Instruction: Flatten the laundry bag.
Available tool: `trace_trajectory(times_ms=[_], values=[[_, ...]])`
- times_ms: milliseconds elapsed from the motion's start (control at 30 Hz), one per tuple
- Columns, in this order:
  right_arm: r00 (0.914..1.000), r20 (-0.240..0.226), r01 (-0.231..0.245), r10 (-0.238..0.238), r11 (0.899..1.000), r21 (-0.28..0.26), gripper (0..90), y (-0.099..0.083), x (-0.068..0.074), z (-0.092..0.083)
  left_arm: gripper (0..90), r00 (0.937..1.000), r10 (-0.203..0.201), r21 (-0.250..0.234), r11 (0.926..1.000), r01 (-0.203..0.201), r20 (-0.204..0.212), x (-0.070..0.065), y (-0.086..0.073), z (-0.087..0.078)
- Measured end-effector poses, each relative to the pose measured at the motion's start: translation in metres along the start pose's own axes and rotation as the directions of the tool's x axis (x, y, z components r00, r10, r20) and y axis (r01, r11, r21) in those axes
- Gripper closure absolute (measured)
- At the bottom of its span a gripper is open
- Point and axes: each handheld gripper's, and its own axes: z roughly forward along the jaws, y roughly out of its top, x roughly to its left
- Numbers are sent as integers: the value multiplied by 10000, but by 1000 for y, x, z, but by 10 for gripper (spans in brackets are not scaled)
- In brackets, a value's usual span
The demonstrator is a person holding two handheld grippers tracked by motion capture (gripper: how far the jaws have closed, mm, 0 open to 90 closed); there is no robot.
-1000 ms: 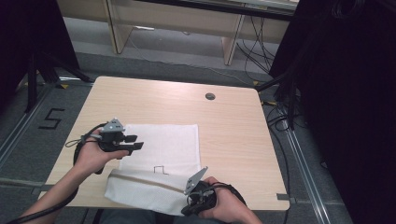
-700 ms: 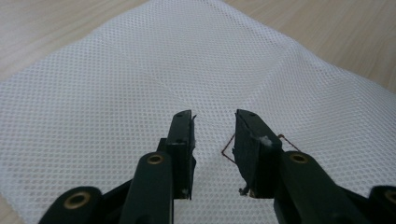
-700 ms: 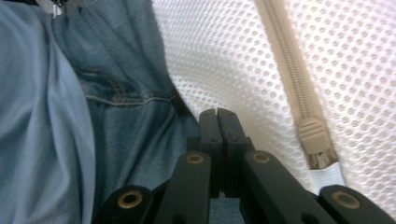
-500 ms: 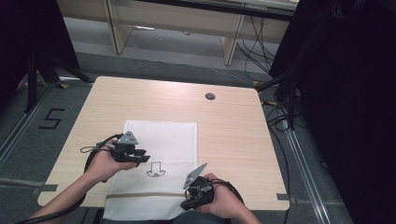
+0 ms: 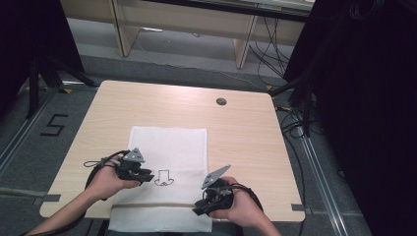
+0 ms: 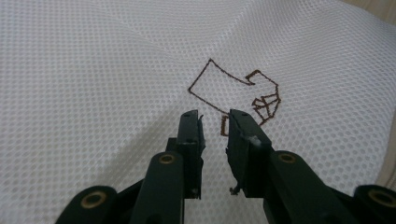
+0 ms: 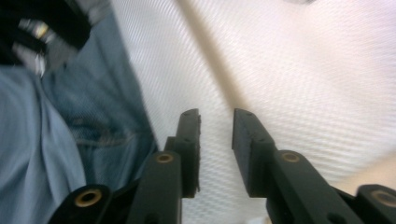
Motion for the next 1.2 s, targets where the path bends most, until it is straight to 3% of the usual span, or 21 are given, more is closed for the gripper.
trace_trajectory(times_ms=[33, 100, 167, 267, 300, 333, 433, 500, 567, 667, 700, 733, 767, 800, 900, 1033, 1067, 1100, 1133, 1200], values=[[9964, 598, -571, 596, 9975, -421, 685, 0, -1, -10, 764, 9999, -107, 31, 9999, 107, 62, 1, -2, -4], [9946, 716, -711, 754, 9956, -618, 683, 0, -3, -13, 776, 9999, -167, 84, 9998, 167, -8, 2, -6, -11], [9866, 1425, -701, 797, 9950, -711, 764, 0, -12, -17, 805, 9994, -338, 157, 9993, 337, 48, 2, -13, -18], [9600, 2524, -1120, 1212, 9924, -507, 879, 0, -24, -15, 841, 9991, -412, 418, 9983, 407, 128, 1, -22, -22], [9567, 2603, -1225, 1303, 9914, -463, 896, 1, -26, -14, 848, 9996, -235, 607, 9979, 226, 142, 1, -25, -22], [9468, 2895, -1352, 1405, 9901, -382, 900, 2, -32, -9, 863, 9995, 150, 1231, 9922, -184, 283, 2, -28, -23], [9415, 3005, -1543, 1529, 9878, -194, 900, 3, -35, -2, 867, 9988, 358, 1529, 9874, -408, 348, -2, -29, -18], [9381, 3064, -1674, 1614, 9859, -68, 900, 5, -37, 4, 869, 9989, 277, 1678, 9853, -336, 372, -6, -29, -11], [9399, 3048, -1650, 1539, 9862, 106, 900, 8, -38, 11, 879, 9984, 477, 1796, 9824, -521, 288, -7, -28, -7], [9409, 3093, -1600, 1381, 9860, 465, 900, 12, -38, 21, 892, 9993, 307, 1691, 9850, -339, 218, -10, -24, -2], [9405, 3147, -1528, 1281, 9867, 549, 900, 13, -38, 23, 892, 9984, 521, 1799, 9821, -555, 235, -9, -23, -2], [9395, 3175, -1562, 1288, 9858, 620, 900, 14, -38, 25, 892, 10000, 32, 1353, 9908, -44, 87, -13, -23, 1], [9405, 3186, -1495, 1179, 9858, 767, 900, 14, -39, 26, 892, 9983, 549, 1806, 9819, -571, 168, -10, -22, -1], [9366, 3317, -1476, 1131, 9858, 806, 900, 14, -39, 28, 893, 9979, 634, 1782, 9818, -652, 161, -10, -22, -1], [9368, 3334, -1409, 1061, 9866, 818, 900, 15, -40, 28, 893, 9982, 583, 1755, 9827, -598, 137, -10, -23, -1], [9239, 3671, -1485, 1080, 9854, 837, 900, 16, -41, 28, 893, 9980, 617, 1700, 9834, -633, 149, -7, -20, 1], [9239, 3671, -1485, 1080, 9854, 837, 900, 16, -41, 28, 893, 9980, 617, 1700, 9834, -633, 149, -7, -20, 1], [9226, 3708, -1479, 1066, 9854, 848, 900, 16, -41, 28, 893, 9997, 247, 1424, 9895, -253, 55, -10, -19, 4], [9159, 3837, -1624, 1181, 9830, 851, 900, 17, -43, 28, 893, 9984, 568, 1632, 9850, -569, 56, -7, -16, 5], [9120, 3907, -1713, 1250, 9815, 858, 900, 17, -44, 27, 893, 9988, 482, 1643, 9853, -477, 9, -7, -14, 7]])
